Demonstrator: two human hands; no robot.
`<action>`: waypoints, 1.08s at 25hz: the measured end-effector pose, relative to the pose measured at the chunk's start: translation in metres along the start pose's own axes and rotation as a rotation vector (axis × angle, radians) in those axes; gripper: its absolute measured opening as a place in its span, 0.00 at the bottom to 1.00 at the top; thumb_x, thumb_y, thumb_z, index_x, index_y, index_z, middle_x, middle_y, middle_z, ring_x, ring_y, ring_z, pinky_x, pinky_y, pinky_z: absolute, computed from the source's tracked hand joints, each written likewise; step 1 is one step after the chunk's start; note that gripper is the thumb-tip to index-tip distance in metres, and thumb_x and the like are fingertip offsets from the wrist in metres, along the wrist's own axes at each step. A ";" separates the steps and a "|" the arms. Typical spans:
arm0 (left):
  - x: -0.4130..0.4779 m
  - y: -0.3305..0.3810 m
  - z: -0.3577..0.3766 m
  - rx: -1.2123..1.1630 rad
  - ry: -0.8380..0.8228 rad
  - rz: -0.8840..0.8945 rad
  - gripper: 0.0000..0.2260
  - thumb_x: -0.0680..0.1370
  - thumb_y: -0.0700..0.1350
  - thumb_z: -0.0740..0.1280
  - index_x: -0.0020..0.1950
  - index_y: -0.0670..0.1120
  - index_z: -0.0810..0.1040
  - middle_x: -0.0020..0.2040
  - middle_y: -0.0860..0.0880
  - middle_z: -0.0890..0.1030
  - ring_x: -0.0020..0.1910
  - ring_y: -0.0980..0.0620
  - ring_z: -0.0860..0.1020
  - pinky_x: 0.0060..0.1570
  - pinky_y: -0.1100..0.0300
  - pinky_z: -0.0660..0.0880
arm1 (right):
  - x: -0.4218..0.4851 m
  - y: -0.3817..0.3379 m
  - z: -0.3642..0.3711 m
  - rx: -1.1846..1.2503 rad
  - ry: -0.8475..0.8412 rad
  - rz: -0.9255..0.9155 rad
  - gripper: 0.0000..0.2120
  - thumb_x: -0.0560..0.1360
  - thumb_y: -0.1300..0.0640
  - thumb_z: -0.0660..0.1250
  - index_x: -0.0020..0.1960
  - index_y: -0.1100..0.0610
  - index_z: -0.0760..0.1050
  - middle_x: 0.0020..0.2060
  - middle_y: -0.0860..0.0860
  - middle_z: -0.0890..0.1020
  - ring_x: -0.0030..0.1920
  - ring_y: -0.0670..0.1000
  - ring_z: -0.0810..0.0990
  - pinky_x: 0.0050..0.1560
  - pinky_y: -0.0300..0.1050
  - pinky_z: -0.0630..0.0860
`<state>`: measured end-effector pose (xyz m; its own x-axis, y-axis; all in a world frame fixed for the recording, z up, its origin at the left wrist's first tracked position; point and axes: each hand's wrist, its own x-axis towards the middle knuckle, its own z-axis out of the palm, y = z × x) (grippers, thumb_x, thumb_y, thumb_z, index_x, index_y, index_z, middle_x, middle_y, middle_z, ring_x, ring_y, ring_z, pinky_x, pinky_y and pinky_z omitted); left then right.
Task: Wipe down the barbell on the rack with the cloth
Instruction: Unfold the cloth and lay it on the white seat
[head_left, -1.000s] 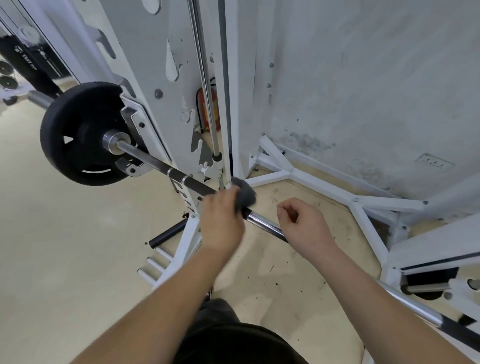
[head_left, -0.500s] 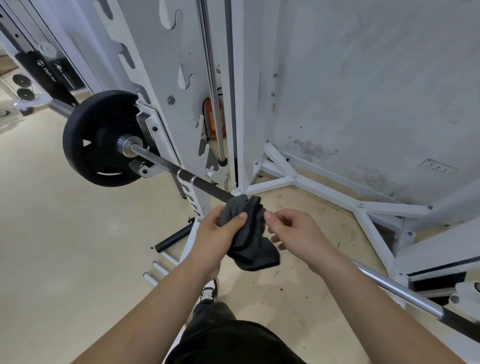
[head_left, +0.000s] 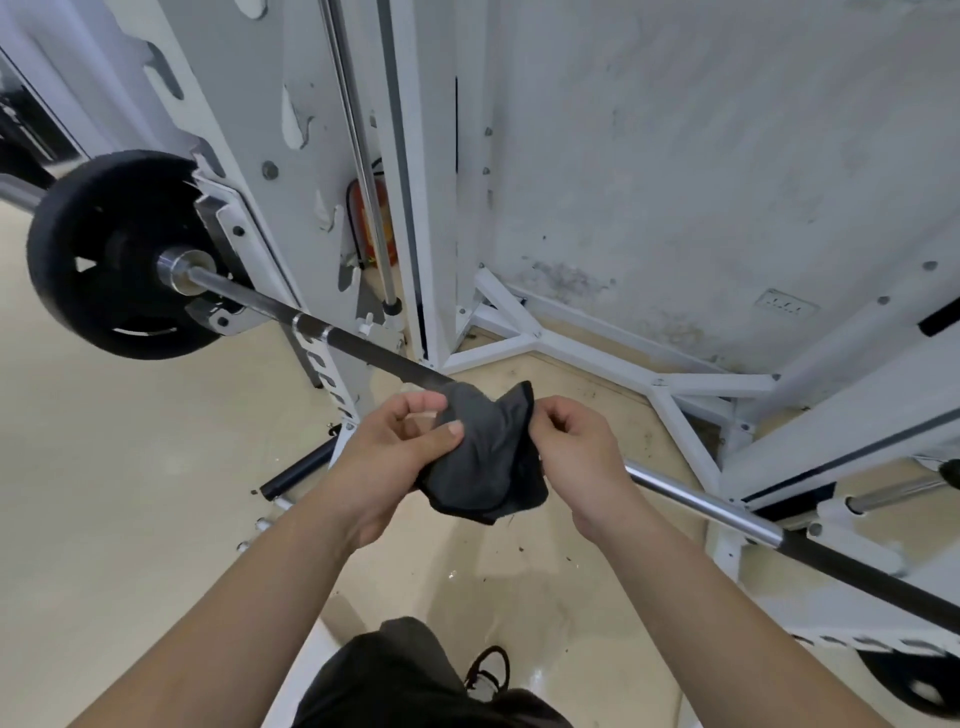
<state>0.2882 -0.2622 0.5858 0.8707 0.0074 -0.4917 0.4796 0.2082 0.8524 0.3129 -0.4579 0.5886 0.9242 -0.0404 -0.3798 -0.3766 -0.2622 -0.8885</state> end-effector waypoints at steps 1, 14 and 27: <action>-0.004 0.004 -0.003 -0.007 -0.003 0.005 0.17 0.77 0.41 0.77 0.64 0.49 0.79 0.57 0.39 0.86 0.53 0.43 0.85 0.52 0.50 0.79 | -0.007 -0.003 0.004 0.027 0.007 0.013 0.13 0.83 0.51 0.62 0.46 0.58 0.79 0.39 0.49 0.81 0.41 0.50 0.76 0.45 0.47 0.74; -0.106 -0.029 -0.163 -0.014 -0.019 0.008 0.09 0.77 0.44 0.76 0.55 0.46 0.81 0.52 0.48 0.87 0.54 0.47 0.85 0.54 0.51 0.81 | -0.118 0.003 0.150 0.264 -0.307 0.157 0.23 0.82 0.39 0.62 0.61 0.55 0.84 0.56 0.52 0.87 0.59 0.54 0.85 0.63 0.57 0.80; -0.189 -0.121 -0.210 0.037 -0.077 -0.255 0.19 0.75 0.48 0.76 0.63 0.41 0.82 0.56 0.42 0.87 0.58 0.41 0.85 0.62 0.46 0.80 | -0.192 0.080 0.220 0.314 0.165 0.214 0.04 0.83 0.52 0.65 0.51 0.51 0.75 0.55 0.55 0.84 0.51 0.55 0.83 0.47 0.55 0.84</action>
<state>0.0427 -0.0831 0.5385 0.7260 -0.1151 -0.6779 0.6872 0.1578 0.7091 0.0911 -0.2587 0.5338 0.8112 -0.2232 -0.5405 -0.5385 0.0751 -0.8393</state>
